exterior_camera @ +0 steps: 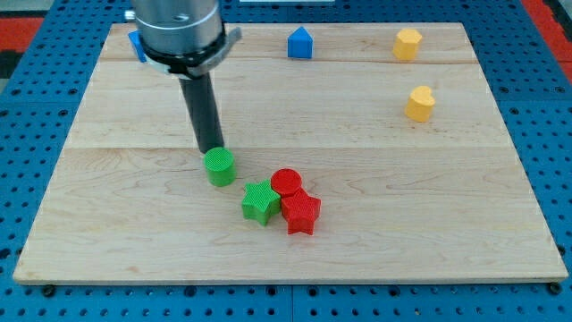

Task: Point at the blue cube

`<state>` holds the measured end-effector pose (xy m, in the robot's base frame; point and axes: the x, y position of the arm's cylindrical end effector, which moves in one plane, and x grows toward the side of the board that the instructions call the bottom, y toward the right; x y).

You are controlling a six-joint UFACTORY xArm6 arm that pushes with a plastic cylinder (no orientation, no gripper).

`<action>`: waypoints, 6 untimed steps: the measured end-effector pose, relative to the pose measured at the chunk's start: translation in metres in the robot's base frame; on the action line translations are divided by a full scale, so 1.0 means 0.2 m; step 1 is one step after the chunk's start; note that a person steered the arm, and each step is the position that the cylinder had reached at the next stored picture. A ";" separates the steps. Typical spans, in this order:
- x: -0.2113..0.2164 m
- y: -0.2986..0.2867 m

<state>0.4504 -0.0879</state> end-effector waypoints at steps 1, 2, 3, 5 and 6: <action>0.06 0.13; -0.03 0.08; -0.24 0.08; -0.73 -0.22; -1.14 -0.31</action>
